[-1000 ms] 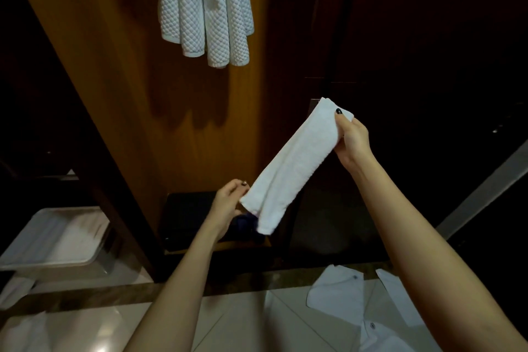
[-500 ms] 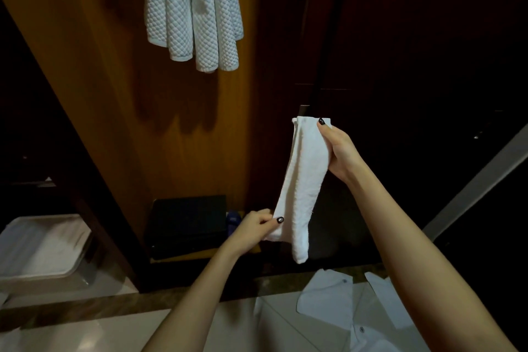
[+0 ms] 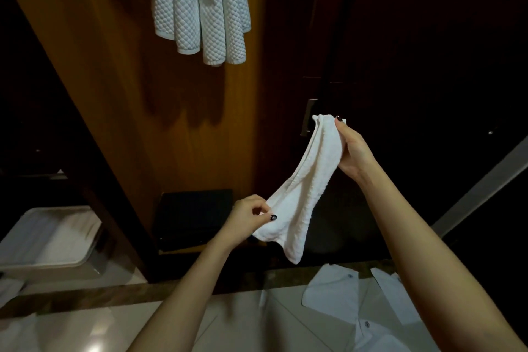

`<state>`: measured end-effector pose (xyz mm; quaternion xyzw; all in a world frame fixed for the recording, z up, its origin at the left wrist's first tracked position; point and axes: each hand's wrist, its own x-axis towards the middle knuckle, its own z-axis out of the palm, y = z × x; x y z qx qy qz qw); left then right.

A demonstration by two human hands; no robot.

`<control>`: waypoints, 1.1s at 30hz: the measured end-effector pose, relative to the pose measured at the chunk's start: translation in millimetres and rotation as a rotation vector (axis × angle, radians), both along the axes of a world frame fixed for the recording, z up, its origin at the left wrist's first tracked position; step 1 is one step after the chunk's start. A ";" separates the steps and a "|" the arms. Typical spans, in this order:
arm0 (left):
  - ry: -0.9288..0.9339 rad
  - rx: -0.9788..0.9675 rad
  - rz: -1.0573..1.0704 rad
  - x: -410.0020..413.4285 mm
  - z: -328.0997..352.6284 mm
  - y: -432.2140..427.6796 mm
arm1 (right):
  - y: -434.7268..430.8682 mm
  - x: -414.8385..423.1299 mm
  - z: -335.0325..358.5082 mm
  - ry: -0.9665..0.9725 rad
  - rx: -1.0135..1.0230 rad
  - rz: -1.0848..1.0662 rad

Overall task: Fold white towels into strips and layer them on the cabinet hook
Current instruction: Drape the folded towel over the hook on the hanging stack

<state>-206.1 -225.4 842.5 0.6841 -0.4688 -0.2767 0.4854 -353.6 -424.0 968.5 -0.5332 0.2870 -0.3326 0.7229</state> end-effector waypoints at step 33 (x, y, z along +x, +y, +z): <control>-0.027 -0.028 0.196 -5.7 -3.2 -23.1 | 14.2 22.1 29.2 -0.224 0.093 -0.417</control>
